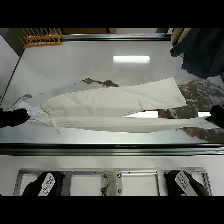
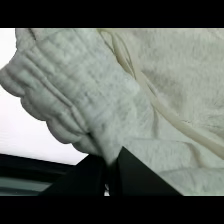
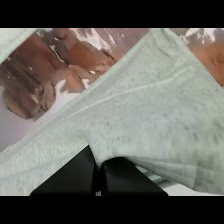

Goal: Fold the clothes and pants, and hang the long-sleeved shirts on hangers.

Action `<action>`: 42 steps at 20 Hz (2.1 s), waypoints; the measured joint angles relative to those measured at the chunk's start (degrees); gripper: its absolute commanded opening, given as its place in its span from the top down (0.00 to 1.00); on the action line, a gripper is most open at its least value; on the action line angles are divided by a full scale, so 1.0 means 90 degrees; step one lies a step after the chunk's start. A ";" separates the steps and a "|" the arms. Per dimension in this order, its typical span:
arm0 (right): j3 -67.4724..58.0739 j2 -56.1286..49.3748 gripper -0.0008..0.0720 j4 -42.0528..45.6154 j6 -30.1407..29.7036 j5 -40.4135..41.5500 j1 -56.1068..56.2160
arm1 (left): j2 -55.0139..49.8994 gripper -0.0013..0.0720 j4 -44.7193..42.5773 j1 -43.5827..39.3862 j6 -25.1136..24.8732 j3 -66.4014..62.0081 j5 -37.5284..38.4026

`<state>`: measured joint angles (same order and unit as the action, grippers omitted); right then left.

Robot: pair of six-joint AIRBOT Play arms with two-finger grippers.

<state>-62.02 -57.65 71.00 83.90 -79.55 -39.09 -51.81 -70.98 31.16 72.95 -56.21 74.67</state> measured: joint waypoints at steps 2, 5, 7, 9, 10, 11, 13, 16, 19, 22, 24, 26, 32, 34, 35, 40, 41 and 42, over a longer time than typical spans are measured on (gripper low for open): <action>-0.0563 -0.0495 0.97 0.0005 0.0153 0.0114 0.0330 | -0.0488 0.94 0.0002 -0.0155 0.0114 -0.0461 -0.0002; -0.1576 -0.1467 0.97 0.0090 0.0410 0.0223 0.0865 | -0.1324 0.94 0.0005 -0.0362 0.0209 -0.1229 0.0029; -0.2244 -0.2159 0.97 0.0158 0.0619 0.0253 0.1197 | -0.1904 0.94 0.0002 -0.0486 0.0240 -0.1719 0.0117; -0.2871 -0.2837 0.97 0.0206 0.0823 0.0291 0.1506 | -0.2477 0.94 -0.0015 -0.0583 0.0301 -0.2176 0.0202; -0.3177 -0.3179 0.97 0.0219 0.0918 0.0299 0.1651 | -0.2761 0.94 -0.0017 -0.0614 0.0335 -0.2395 0.0250; -0.3444 -0.3478 0.97 0.0236 0.1030 0.0306 0.1778 | -0.3016 0.94 -0.0022 -0.0636 0.0367 -0.2582 0.0289; -0.3937 -0.4039 0.97 0.0250 0.1168 0.0345 0.2016 | -0.3512 0.94 -0.0024 -0.0663 0.0464 -0.2931 0.0338; -0.4422 -0.4660 0.97 0.0255 0.1294 0.0695 0.2336 | -0.4148 0.94 -0.0019 -0.0690 0.0510 -0.3412 0.0384; -0.4607 -0.5015 0.97 0.0248 0.1331 0.1365 0.2589 | -0.4697 0.94 -0.0012 -0.0707 0.0515 -0.3861 0.0376; -0.4673 -0.5270 0.96 0.0233 0.1382 0.2001 0.2747 | -0.5132 0.94 0.0022 -0.0721 0.0561 -0.4245 0.0345; -0.4692 -0.5425 0.96 0.0216 0.1477 0.2363 0.2798 | -0.5372 0.94 0.0058 -0.0753 0.0563 -0.4466 0.0321; -0.4702 -0.5564 0.96 0.0211 0.1571 0.2623 0.2824 | -0.5603 0.94 0.0061 -0.0789 0.0563 -0.4673 0.0294; -0.4709 -0.5887 0.15 -0.0097 0.1685 0.3619 0.2902 | -0.6028 0.06 0.0029 -0.1018 0.0680 -0.5005 -0.0352; -0.4724 -0.5901 0.15 -0.0658 0.1685 0.4131 0.2922 | -0.6064 0.06 0.0036 -0.1086 0.0935 -0.5200 -0.0678; -0.4728 -0.5867 0.15 -0.0976 0.1685 0.4342 0.2919 | -0.6069 0.06 0.0046 -0.1103 0.1073 -0.5357 -0.0770; -0.4612 -0.5289 0.15 -0.1498 0.1030 0.4065 0.2705 | -0.5612 0.06 0.0032 -0.0879 0.1469 -0.5785 -0.0738; -0.4449 -0.5100 0.15 -0.1401 0.0884 0.3781 0.2642 | -0.5396 0.06 0.0027 -0.0780 0.1518 -0.5578 -0.0699; -0.4177 -0.4869 0.15 -0.1234 0.0801 0.3526 0.2565 | -0.5166 0.06 -0.0012 -0.0675 0.1591 -0.5270 -0.0702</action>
<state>-99.61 -101.47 59.90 91.11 -47.81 -16.01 -98.30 -71.09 25.08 87.26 -103.63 68.36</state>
